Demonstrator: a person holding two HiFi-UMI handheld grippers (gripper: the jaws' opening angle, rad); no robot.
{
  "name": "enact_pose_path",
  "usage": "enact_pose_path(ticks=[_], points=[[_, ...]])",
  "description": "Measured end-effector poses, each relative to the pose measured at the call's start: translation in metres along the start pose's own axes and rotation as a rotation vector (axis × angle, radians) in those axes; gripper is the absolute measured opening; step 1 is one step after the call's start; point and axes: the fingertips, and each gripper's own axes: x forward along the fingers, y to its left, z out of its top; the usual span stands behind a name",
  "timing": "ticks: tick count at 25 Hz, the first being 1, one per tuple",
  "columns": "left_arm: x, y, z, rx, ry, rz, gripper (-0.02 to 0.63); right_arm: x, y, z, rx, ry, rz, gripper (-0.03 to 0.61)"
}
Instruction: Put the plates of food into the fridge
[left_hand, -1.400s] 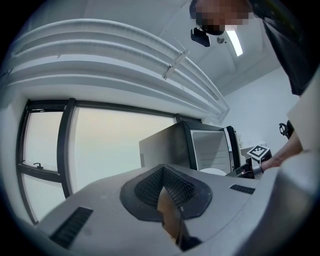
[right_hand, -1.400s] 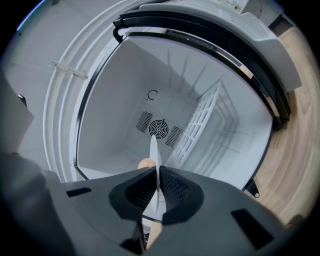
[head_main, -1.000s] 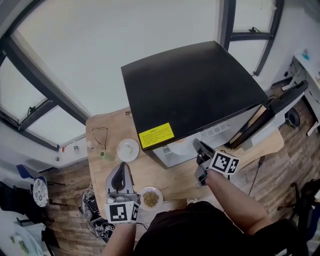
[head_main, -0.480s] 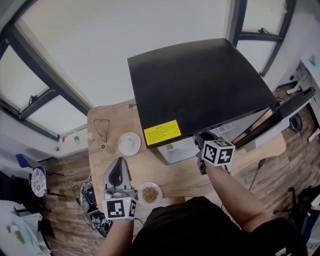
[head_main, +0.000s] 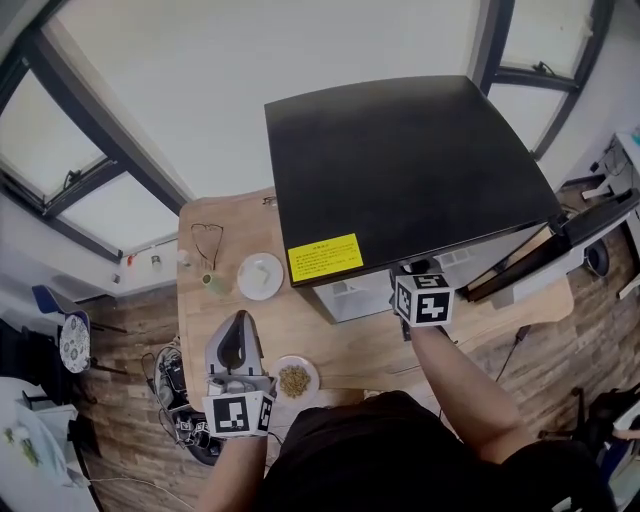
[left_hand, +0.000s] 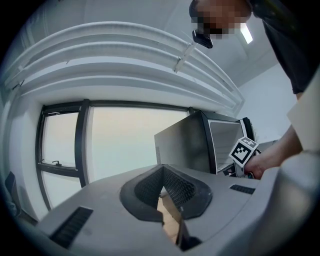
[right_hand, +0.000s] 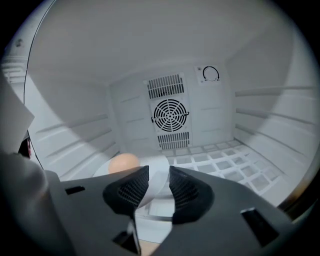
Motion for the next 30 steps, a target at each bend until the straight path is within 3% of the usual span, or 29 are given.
enact_pose_path(ticks=[7, 13, 18, 23, 25, 30], points=[[-0.017, -0.001, -0.014, 0.017, 0.049, 0.031, 0.003, -0.029, -0.003, 0.007, -0.003, -0.149, 0.015, 0.14], [-0.045, 0.016, -0.005, 0.0, -0.03, 0.048, 0.005, -0.06, 0.021, 0.009, -0.014, -0.253, 0.108, 0.138], [-0.074, 0.049, -0.012, 0.009, -0.015, 0.049, 0.005, -0.096, 0.061, 0.011, 0.032, -0.36, 0.232, 0.138], [-0.1, 0.056, -0.022, 0.024, -0.002, -0.01, 0.004, -0.123, 0.096, -0.015, 0.097, -0.369, 0.292, 0.138], [-0.11, 0.054, -0.023, 0.055, 0.001, -0.046, 0.005, -0.13, 0.111, -0.039, 0.14, -0.333, 0.3, 0.138], [-0.133, 0.056, -0.047, 0.002, 0.012, -0.106, 0.005, -0.131, 0.147, -0.117, 0.273, -0.219, 0.308, 0.138]])
